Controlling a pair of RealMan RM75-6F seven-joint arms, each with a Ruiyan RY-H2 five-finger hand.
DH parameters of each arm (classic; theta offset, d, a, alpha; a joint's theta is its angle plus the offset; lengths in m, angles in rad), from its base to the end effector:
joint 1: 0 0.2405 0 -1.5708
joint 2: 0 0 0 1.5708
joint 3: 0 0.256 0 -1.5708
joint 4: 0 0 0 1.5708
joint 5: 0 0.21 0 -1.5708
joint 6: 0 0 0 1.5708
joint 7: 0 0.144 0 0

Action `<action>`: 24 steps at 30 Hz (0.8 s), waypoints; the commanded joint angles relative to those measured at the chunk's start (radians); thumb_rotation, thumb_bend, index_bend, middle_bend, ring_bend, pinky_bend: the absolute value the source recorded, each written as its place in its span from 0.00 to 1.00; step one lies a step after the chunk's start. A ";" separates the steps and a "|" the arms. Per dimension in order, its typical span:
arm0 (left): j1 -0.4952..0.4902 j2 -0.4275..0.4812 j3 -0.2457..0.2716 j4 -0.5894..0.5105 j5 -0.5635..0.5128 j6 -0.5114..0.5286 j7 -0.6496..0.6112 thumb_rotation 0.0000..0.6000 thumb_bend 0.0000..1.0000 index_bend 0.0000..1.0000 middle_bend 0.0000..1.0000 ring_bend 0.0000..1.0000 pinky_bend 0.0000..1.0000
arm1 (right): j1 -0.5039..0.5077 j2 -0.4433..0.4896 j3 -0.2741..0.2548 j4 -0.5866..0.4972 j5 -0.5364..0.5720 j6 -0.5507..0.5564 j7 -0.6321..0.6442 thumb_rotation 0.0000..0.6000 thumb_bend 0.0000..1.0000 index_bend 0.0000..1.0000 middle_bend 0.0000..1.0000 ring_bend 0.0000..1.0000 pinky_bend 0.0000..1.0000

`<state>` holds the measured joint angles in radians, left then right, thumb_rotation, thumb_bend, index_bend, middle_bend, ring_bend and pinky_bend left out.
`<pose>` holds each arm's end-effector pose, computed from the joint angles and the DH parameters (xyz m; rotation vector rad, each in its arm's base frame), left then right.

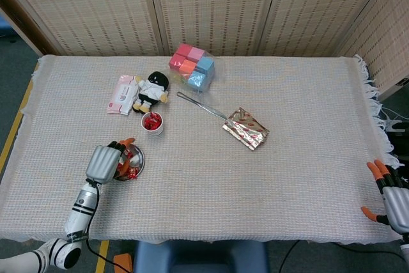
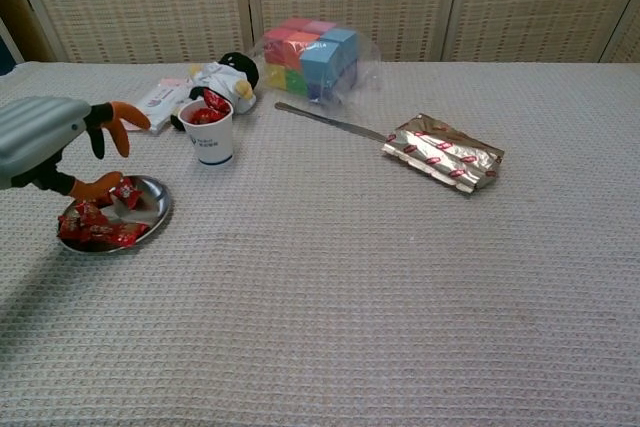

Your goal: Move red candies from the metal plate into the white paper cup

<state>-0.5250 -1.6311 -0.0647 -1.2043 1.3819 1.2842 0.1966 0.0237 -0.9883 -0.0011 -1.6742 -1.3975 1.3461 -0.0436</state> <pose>-0.2333 0.3084 0.0031 -1.6759 -0.7338 -0.9736 -0.3436 -0.1462 0.1775 1.3848 -1.0368 0.6094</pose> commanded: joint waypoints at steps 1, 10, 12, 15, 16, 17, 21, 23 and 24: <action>0.027 -0.008 0.023 0.017 -0.001 -0.009 0.000 1.00 0.40 0.21 0.37 0.42 0.98 | -0.002 0.002 -0.005 -0.003 -0.010 0.005 0.002 1.00 0.09 0.00 0.00 0.00 0.22; 0.072 -0.027 0.049 0.089 -0.021 -0.041 0.046 1.00 0.40 0.23 0.37 0.42 0.98 | -0.011 0.011 -0.014 -0.003 -0.035 0.020 0.023 1.00 0.09 0.00 0.00 0.00 0.22; 0.078 -0.031 0.055 0.104 -0.025 -0.056 0.059 1.00 0.40 0.25 0.37 0.42 0.98 | -0.012 0.012 -0.015 -0.004 -0.039 0.024 0.026 1.00 0.09 0.00 0.00 0.00 0.22; 0.079 -0.040 0.053 0.124 -0.028 -0.071 0.078 1.00 0.40 0.28 0.37 0.42 0.98 | -0.014 0.013 -0.017 -0.005 -0.044 0.027 0.026 1.00 0.09 0.00 0.00 0.00 0.22; 0.079 -0.043 0.052 0.131 -0.026 -0.072 0.081 1.00 0.40 0.30 0.37 0.42 0.98 | -0.014 0.013 -0.018 -0.005 -0.045 0.026 0.026 1.00 0.09 0.00 0.00 0.00 0.22; 0.078 -0.047 0.050 0.136 -0.024 -0.072 0.084 1.00 0.40 0.31 0.37 0.42 0.98 | -0.014 0.013 -0.018 -0.006 -0.046 0.026 0.027 1.00 0.09 0.00 0.00 0.00 0.22; 0.076 -0.058 0.044 0.157 -0.018 -0.079 0.101 1.00 0.40 0.34 0.37 0.41 0.98 | -0.015 0.013 -0.018 -0.005 -0.046 0.028 0.028 1.00 0.09 0.00 0.00 0.00 0.22; 0.075 -0.063 0.039 0.162 -0.014 -0.077 0.102 1.00 0.40 0.38 0.38 0.42 0.98 | -0.014 0.013 -0.017 -0.004 -0.043 0.026 0.027 1.00 0.09 0.00 0.00 0.00 0.22; 0.074 -0.065 0.036 0.165 -0.011 -0.073 0.101 1.00 0.40 0.39 0.40 0.43 0.98 | -0.013 0.012 -0.017 -0.004 -0.042 0.025 0.026 1.00 0.09 0.00 0.00 0.00 0.22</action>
<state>-0.4501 -1.6945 -0.0266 -1.0416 1.3693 1.2088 0.2981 0.0101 -0.9759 -0.0178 -1.6781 -1.4394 1.3708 -0.0173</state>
